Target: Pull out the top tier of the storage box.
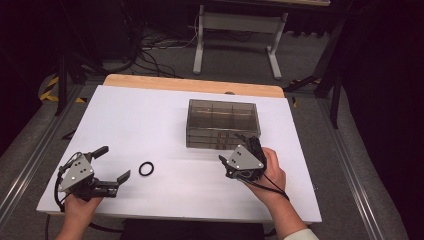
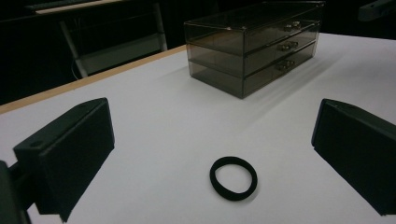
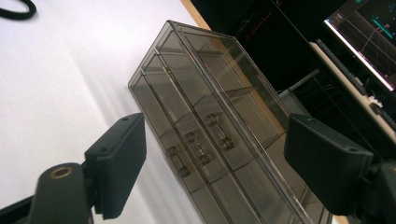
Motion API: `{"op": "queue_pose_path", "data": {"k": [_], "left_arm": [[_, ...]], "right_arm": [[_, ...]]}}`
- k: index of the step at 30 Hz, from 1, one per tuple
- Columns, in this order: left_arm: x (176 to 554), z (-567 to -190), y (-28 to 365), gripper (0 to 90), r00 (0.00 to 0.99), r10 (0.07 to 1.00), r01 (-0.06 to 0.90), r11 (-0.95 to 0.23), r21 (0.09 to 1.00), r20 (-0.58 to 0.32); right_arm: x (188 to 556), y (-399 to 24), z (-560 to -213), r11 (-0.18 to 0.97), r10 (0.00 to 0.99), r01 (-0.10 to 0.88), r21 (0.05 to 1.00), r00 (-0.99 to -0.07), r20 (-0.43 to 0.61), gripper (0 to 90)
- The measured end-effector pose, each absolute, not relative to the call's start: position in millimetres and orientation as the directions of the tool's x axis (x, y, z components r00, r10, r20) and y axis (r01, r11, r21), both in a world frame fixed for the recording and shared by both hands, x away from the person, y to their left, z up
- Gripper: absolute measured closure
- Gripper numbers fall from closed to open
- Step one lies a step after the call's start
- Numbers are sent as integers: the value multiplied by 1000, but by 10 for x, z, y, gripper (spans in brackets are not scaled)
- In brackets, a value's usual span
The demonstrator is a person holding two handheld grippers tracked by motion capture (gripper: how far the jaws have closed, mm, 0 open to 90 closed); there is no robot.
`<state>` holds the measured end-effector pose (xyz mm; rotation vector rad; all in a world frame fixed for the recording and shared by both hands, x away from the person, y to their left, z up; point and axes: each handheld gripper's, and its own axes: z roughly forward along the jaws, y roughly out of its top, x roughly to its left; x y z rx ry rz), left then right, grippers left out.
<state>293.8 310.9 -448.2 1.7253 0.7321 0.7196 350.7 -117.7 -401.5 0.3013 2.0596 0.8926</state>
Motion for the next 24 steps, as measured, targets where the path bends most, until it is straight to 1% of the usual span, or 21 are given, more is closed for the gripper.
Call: {"op": "queue_pose_path", "data": {"k": [4, 7, 8, 10, 12, 13, 14, 17, 18, 22, 23, 24], "left_arm": [[2939, -4483, 3108, 3, 629, 770, 118, -236, 965, 111], [2941, -4484, 3105, 3, 630, 769, 118, -237, 964, 112], [2941, -4484, 3104, 3, 630, 769, 118, -237, 964, 112], [2941, -4486, 3101, 3, 631, 768, 120, -236, 964, 109], [2944, -4482, 3107, 3, 632, 765, 114, -246, 962, 121], [2939, -4484, 3102, 3, 630, 769, 120, -236, 964, 110], [2939, -4483, 3104, 3, 630, 768, 118, -237, 964, 112], [2938, -4485, 3100, 3, 631, 768, 120, -236, 964, 110], [2942, -4481, 3106, 3, 633, 765, 114, -249, 962, 123], [2939, -4481, 3099, 3, 636, 763, 116, -246, 962, 118], [2939, -4481, 3099, 3, 636, 763, 116, -246, 962, 118], [2941, -4480, 3104, 3, 633, 764, 114, -249, 962, 123]], "right_arm": [[3506, -1143, -4027, 742, 487, -111, 661, -589, -645, 238], [3508, -1107, -4054, 778, 464, -117, 617, -556, -690, 252], [3505, -1086, -4071, 795, 449, -127, 593, -533, -717, 265], [3505, -1083, -4075, 807, 437, -130, 576, -524, -731, 269], [3505, -1056, -4098, 822, 430, -128, 555, -499, -752, 275], [3505, -1048, -4105, 830, 423, -129, 543, -490, -762, 279], [3504, -1032, -4119, 845, 406, -134, 517, -469, -784, 282], [3499, -1016, -4133, 857, 389, -140, 496, -457, -800, 285], [3503, -1012, -4139, 864, 377, -145, 483, -450, -809, 286], [3506, -972, -4197, 901, 312, -154, 406, -421, -852, 291], [3506, -972, -4197, 901, 312, -154, 406, -421, -852, 291], [3506, -951, -4224, 911, 295, -159, 382, -398, -869, 298]]}}
